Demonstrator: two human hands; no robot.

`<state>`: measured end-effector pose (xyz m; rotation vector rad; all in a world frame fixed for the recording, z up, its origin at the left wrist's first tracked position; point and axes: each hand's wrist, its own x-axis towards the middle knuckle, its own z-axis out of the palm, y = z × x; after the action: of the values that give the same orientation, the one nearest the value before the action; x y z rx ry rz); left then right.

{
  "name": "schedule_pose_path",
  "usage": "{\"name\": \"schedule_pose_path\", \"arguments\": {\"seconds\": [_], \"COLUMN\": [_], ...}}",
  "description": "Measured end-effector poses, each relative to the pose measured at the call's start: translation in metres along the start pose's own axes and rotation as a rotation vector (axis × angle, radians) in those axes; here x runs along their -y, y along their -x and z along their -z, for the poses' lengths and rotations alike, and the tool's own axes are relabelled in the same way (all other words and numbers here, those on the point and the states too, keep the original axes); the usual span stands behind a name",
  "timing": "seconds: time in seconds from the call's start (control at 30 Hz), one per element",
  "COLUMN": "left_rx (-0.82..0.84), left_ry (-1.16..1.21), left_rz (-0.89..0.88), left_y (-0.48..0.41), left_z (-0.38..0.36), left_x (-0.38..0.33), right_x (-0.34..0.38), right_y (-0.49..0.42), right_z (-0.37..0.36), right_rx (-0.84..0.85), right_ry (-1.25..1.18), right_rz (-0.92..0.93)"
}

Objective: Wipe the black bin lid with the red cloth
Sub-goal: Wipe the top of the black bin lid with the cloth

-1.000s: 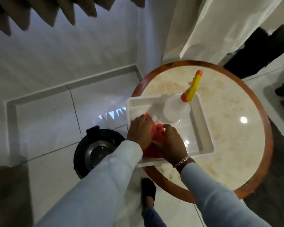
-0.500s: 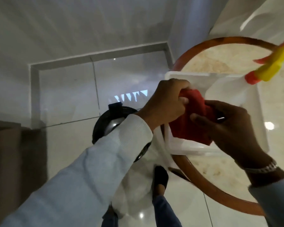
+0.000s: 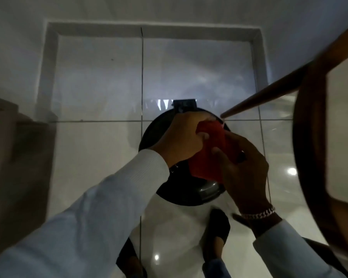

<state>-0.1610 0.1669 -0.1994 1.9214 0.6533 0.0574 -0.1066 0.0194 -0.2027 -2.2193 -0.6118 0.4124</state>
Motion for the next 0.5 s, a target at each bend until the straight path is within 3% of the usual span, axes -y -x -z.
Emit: {"name": "schedule_pose_path", "arguments": {"seconds": [0.07,0.2,0.27,0.37,0.43,0.5], "left_rx": [-0.027,-0.359,-0.337,-0.241,-0.275,-0.3], "left_ry": [-0.001,-0.08,-0.068,-0.182,-0.281,-0.316], "left_rz": [-0.031,-0.076,-0.029,-0.059,-0.087,-0.096], "left_y": [0.002,0.019,0.026,0.028,0.027,0.023], "left_z": [-0.006,-0.014,-0.018,-0.026,-0.03,-0.033], "left_x": [0.029,0.09,0.116,0.139,0.145,0.146], "right_x": [-0.02,-0.046,-0.045,-0.05,-0.062,-0.069], "right_y": [-0.003,-0.007,-0.013,-0.021,-0.018,-0.02], "right_z": [-0.02,-0.037,-0.043,-0.069,-0.084,-0.087], "right_rx": [0.012,-0.027,-0.083,0.083,0.151,0.089], "right_ry": [0.033,0.275,0.344,0.443,0.556,0.555], "right_rz": [-0.005,0.057,0.226,0.488,0.552,0.478]}}
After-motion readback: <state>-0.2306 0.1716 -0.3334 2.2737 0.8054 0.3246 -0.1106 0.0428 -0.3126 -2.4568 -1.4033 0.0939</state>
